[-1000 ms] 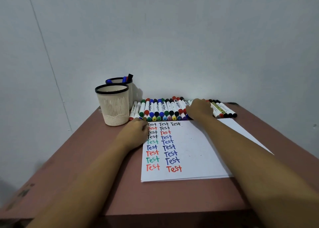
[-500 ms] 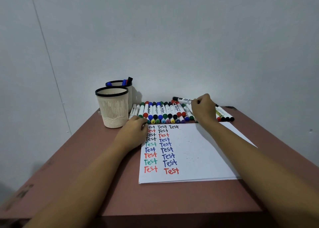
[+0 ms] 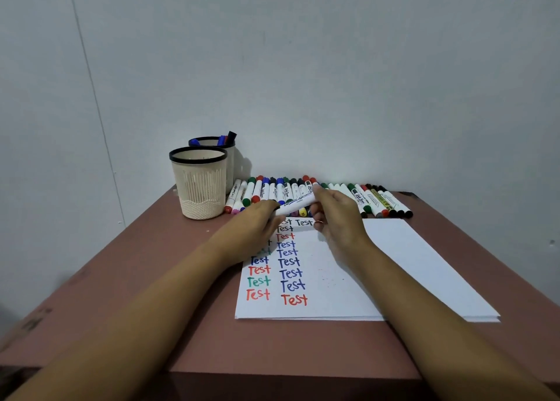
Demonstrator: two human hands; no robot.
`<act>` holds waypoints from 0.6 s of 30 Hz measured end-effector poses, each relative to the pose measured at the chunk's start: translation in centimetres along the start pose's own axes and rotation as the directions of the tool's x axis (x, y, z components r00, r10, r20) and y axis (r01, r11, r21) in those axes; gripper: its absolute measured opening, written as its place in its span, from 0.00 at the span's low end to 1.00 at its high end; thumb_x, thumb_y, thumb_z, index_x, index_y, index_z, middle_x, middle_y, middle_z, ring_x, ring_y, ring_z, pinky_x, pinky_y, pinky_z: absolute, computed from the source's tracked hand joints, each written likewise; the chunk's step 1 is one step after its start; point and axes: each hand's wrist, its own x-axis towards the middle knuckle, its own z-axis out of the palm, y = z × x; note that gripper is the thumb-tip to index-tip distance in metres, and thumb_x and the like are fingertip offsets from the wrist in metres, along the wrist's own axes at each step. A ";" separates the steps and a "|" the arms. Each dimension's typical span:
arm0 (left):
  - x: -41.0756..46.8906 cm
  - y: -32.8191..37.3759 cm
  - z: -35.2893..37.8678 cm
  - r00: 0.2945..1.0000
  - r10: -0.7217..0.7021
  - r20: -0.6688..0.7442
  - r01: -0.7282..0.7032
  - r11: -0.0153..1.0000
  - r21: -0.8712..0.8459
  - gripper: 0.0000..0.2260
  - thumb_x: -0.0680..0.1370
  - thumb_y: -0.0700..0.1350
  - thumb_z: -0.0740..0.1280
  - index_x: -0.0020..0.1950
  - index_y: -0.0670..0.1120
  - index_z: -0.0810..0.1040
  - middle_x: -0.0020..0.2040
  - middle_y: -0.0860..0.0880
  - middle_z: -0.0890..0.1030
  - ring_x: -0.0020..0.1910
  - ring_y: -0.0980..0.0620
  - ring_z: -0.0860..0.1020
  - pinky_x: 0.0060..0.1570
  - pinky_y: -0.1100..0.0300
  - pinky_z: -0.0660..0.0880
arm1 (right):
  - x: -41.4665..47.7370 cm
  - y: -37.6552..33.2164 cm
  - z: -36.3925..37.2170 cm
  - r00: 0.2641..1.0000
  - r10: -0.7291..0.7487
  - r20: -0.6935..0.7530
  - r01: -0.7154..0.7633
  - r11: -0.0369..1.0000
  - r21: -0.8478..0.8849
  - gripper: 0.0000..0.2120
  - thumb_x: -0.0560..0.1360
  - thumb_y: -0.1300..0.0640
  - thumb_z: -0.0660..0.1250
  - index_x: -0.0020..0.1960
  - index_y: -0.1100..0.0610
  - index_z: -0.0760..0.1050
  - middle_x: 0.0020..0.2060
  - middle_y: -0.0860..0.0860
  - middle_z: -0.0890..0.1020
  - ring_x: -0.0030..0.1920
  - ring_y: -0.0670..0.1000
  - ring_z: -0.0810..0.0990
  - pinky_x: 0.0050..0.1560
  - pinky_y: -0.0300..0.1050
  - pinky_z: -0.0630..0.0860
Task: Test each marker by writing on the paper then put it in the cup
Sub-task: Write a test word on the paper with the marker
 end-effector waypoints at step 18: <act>-0.2 1.1 -0.4 0.997 -0.058 0.049 0.067 0.980 -0.189 0.09 0.81 0.51 0.57 0.53 0.47 0.71 0.33 0.53 0.71 0.31 0.57 0.69 0.33 0.60 0.64 | 0.7 0.9 0.2 0.986 -0.086 0.143 0.102 0.989 -0.109 0.14 0.78 0.51 0.64 0.37 0.56 0.74 0.29 0.48 0.74 0.30 0.46 0.69 0.37 0.40 0.69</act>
